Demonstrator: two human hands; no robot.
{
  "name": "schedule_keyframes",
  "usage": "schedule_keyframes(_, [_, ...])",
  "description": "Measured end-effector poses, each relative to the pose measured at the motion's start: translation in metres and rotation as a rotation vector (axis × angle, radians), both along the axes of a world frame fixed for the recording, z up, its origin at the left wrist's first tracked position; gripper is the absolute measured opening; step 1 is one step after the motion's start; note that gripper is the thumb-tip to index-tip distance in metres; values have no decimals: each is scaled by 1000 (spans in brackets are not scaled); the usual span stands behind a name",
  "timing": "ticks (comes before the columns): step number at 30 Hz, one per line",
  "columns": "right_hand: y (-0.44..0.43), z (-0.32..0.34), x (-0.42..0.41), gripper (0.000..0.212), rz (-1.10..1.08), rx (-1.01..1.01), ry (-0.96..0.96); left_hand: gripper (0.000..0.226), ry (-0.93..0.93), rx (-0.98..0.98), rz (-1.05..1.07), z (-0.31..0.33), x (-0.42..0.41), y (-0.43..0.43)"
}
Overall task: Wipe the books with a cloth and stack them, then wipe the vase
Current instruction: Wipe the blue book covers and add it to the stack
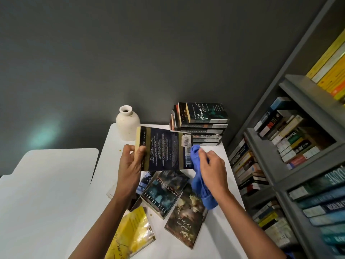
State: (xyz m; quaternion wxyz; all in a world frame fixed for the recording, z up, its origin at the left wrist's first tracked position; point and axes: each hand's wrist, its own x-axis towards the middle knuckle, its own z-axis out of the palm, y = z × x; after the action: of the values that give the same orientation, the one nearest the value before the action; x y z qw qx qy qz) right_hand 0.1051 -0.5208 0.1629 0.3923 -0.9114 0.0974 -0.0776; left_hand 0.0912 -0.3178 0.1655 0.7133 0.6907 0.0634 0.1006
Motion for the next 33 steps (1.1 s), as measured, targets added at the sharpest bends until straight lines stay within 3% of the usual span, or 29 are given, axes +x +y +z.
schedule_keyframes(3, [-7,3,21,69,-70,196,314,31,-68,18,-122,2,0,-5])
schedule_keyframes(6, [-18,-3,33,114,-6,622,548,51,-175,196,-190,5,1,-8])
schedule_keyframes(7, [-22,-5,35,120,28,757,592,56,-200,241,-213,6,1,-9])
schedule_keyframes(9, [-28,-4,37,111,57,913,687,58,-220,287,-276,7,0,-9])
schedule_keyframes(12, [-31,-4,37,61,101,1020,812,55,-252,351,-335,8,0,-8])
schedule_keyframes(15, [-30,-8,34,40,61,1074,857,55,-229,313,-292,12,6,-4])
schedule_keyframes(20, [-20,-11,19,59,236,1168,885,54,-151,219,-349,34,32,13])
schedule_keyframes(24, [-5,-12,13,57,300,1198,872,47,-81,135,-206,36,44,17])
schedule_keyframes(27, [3,-17,18,88,272,1275,894,44,25,-4,-175,18,37,15])
schedule_keyframes(31, [5,-25,15,84,209,1315,885,23,46,-37,-143,-4,25,-2])
schedule_keyframes(33, [6,-23,13,80,154,1241,823,22,35,7,-82,-8,24,-7])
